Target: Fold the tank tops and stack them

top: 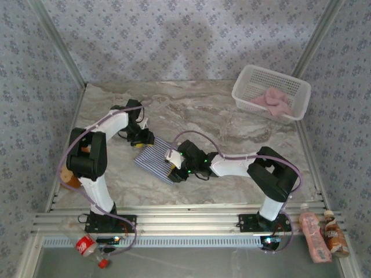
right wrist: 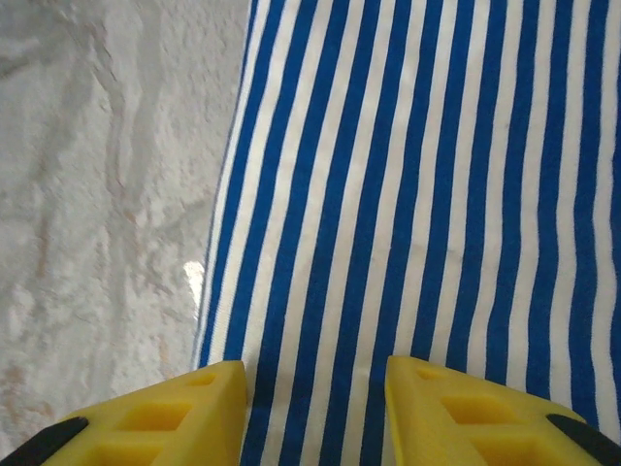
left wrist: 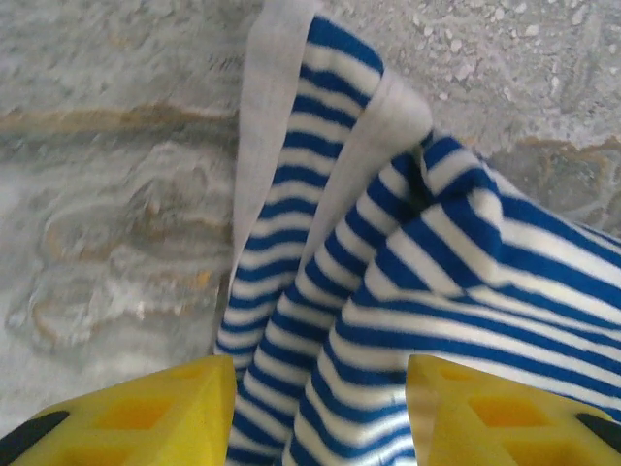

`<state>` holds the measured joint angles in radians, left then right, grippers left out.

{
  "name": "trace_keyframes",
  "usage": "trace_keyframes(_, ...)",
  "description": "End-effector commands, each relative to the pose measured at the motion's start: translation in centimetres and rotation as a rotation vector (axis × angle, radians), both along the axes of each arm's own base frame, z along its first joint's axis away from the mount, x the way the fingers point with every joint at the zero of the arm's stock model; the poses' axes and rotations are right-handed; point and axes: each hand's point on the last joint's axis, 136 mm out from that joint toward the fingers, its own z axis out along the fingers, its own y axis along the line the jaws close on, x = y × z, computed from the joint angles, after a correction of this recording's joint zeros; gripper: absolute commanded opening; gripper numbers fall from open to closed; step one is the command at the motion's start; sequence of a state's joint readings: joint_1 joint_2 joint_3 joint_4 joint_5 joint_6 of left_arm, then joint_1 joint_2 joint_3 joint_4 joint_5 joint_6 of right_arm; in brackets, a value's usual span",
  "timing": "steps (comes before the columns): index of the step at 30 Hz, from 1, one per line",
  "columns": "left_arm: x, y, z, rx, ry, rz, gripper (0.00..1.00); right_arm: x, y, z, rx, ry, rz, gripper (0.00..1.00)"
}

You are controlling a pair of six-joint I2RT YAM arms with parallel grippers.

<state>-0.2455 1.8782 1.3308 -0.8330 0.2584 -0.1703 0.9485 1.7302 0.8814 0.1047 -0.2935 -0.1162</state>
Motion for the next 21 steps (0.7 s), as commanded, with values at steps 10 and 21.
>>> trace_keyframes(10,2.7,0.5,-2.7,0.051,0.008,-0.063,0.38,0.8,-2.3,-2.9,-0.180,-0.121,0.024,0.46)
trace_keyframes(21,2.0,-2.4,-2.9,-0.129,0.077,0.004,0.09,2.9,-4.4,-1.9,-0.201,-0.137,-0.085,0.48)
